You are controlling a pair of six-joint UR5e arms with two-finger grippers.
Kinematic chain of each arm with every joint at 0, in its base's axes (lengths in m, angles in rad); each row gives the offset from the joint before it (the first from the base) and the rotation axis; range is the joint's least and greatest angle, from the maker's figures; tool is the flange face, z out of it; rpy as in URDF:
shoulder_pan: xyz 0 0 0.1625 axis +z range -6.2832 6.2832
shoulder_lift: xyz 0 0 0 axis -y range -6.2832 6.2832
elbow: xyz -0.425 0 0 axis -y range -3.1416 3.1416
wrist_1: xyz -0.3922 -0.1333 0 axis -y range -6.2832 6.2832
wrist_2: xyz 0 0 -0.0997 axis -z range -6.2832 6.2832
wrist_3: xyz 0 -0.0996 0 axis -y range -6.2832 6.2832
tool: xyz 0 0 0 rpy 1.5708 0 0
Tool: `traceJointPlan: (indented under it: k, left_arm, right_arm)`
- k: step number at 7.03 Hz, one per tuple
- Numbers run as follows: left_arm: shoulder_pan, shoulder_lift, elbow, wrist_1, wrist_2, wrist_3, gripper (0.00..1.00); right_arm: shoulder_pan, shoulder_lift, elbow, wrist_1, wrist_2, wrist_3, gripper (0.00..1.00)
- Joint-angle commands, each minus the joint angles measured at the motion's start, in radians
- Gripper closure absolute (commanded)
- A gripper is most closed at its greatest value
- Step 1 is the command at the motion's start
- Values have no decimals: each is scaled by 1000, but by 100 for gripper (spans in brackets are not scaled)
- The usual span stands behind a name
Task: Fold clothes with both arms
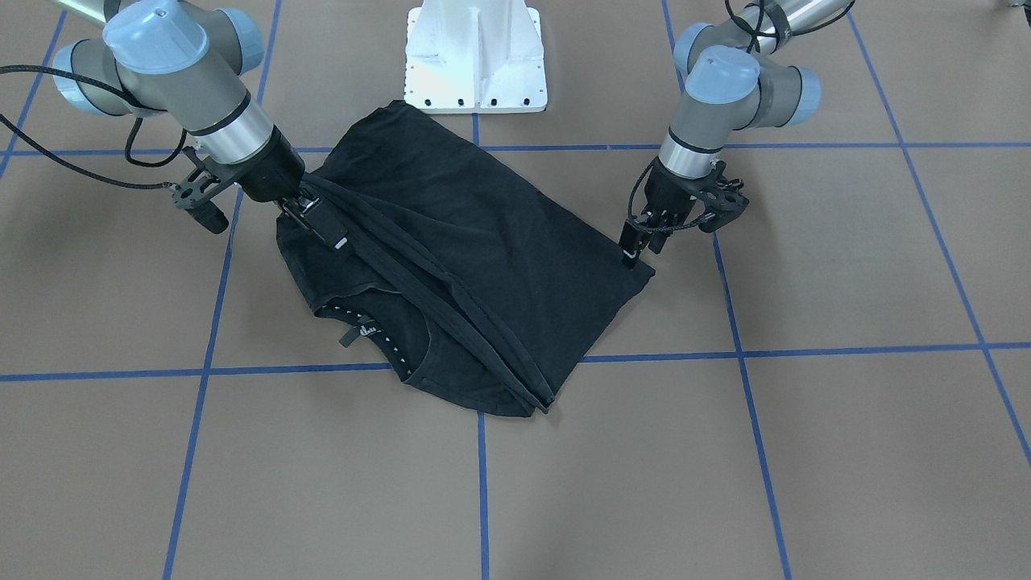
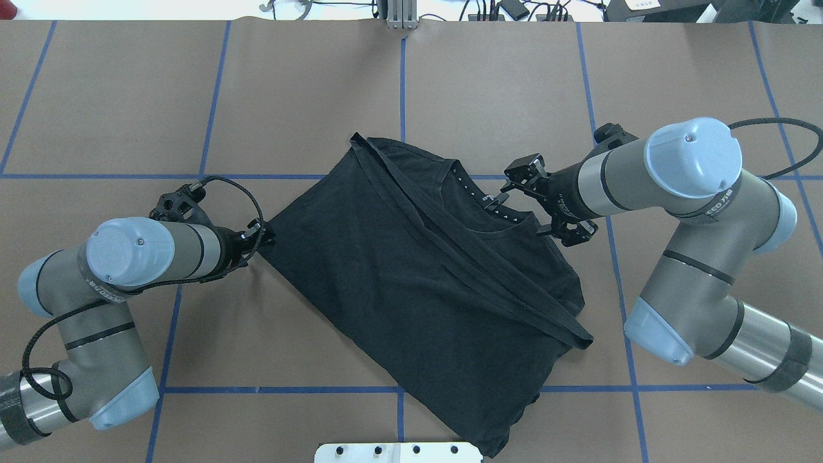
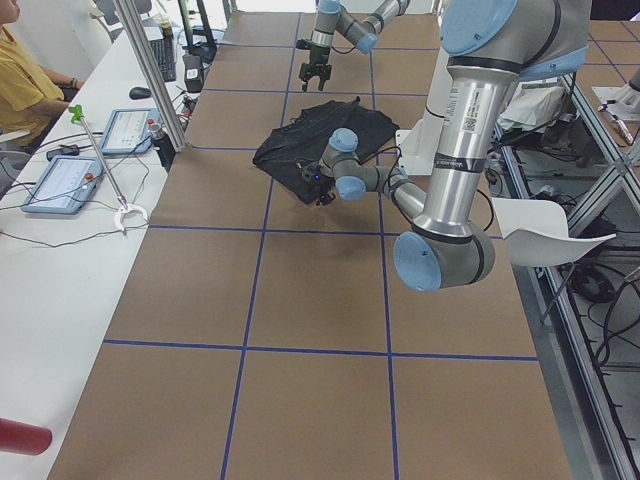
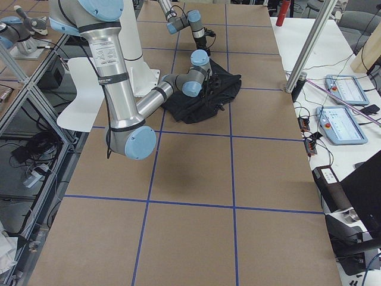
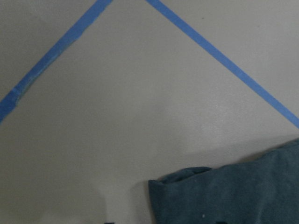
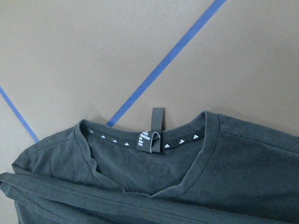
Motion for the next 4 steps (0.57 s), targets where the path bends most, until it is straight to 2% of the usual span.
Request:
traceJointPlan:
  k: [1,2,3,4]
  left_arm:
    - [-1,-13,6,0,0,1,52]
    - [-1,-13,10,-4,3,1,52]
    - [-1,-13,12,-4,3,-5,63]
    - [-4,-14,1,-4,3,-6,100]
  right_arm:
    - [-7,-4,-4,0,-10,-8,0]
    - [-7,-8,-4,0,-10,-8,0]
    - [-10,-9,-7,0,-10,-10,0]
    - [-12,-9,-7,0,-12,-8,0]
